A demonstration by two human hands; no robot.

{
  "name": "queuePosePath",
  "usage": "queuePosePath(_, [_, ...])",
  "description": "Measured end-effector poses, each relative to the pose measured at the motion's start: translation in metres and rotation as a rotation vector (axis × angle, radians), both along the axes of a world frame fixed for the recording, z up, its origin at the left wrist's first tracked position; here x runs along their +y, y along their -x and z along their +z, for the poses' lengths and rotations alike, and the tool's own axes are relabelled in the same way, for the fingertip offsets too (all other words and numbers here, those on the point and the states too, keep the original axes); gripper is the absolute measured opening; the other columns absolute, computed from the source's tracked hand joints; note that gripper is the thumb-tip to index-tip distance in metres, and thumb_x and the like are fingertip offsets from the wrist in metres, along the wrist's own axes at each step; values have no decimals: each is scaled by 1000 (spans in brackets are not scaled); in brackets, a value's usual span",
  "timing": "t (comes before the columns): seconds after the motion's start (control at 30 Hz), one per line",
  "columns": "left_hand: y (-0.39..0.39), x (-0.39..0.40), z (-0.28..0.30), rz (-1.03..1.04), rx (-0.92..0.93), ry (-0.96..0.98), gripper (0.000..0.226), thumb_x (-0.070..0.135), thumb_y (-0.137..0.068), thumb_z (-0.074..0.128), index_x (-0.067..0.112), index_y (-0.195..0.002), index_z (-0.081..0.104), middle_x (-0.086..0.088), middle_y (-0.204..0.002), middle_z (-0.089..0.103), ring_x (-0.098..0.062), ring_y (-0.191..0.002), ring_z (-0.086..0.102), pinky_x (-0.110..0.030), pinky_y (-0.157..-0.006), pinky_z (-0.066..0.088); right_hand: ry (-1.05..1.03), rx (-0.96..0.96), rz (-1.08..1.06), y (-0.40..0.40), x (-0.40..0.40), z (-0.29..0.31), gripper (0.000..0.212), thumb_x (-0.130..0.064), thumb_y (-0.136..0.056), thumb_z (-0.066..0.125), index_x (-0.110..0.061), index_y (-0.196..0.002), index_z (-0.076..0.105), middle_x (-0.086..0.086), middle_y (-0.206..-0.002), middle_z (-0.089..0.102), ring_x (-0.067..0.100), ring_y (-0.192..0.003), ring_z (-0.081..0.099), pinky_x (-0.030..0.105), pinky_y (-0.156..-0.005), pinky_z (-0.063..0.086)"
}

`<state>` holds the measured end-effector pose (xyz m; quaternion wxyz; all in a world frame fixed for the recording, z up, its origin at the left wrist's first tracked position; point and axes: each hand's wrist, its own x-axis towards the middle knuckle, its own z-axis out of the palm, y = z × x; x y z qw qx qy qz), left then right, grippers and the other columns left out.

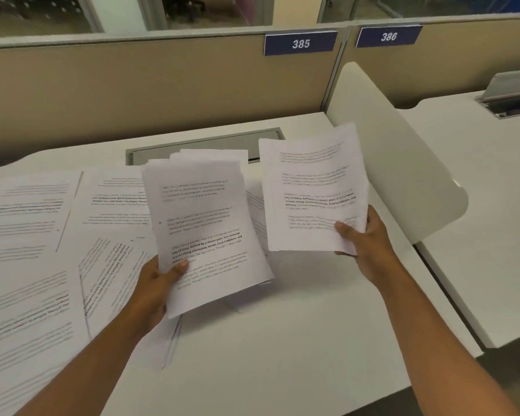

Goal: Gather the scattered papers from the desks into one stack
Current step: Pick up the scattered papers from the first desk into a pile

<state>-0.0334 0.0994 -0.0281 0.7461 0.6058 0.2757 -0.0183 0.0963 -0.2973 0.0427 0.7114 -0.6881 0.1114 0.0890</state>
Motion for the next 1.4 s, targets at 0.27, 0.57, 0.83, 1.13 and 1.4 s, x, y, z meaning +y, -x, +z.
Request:
queuePosePath(0.27, [-1, -29, 28, -173, -89, 111, 30, 26, -104, 72, 37, -130, 78, -4, -131, 82, -27, -117, 80, -42, -81, 69, 388, -10, 238, 79, 96, 1, 58, -26, -87, 88, -37, -130, 49, -29, -116, 64, -10, -104, 63, 19, -83, 56])
queuePosePath(0.57, [22, -32, 50, -320, -57, 171, 32, 34, -97, 80, 30, -128, 81, -14, -127, 82, -36, -113, 81, -42, -78, 69, -46, 313, 492, 35, 69, 38, 48, -39, -101, 71, -24, -144, 60, 4, -135, 76, 30, -118, 77, 45, -90, 67])
queuePosePath(0.83, [43, 12, 47, -177, -28, 303, 65, 81, -94, 57, 41, -143, 70, -5, -144, 76, -36, -127, 75, -59, -90, 67, 76, 55, 544, 34, 140, 13, 49, -16, -100, 76, -16, -147, 62, 2, -141, 73, 21, -124, 74, 45, -104, 61])
queuePosePath(1.13, [76, 56, 32, -56, -21, -33, 54, 20, -85, 81, 26, -137, 69, -2, -127, 84, -28, -109, 82, -38, -79, 70, 582, -120, 310, 0, 168, -36, 38, -39, -91, 84, -13, -118, 75, 5, -120, 77, 28, -116, 72, 43, -99, 59])
queuePosePath(1.4, [81, 79, 24, -8, -5, -27, 50, 17, -88, 80, 26, -135, 70, -2, -126, 84, -29, -106, 83, -37, -76, 70, 1274, 133, 355, -72, 121, -48, 125, -67, -64, 93, 4, -151, 38, 19, -150, 46, 35, -144, 42, 46, -110, 47])
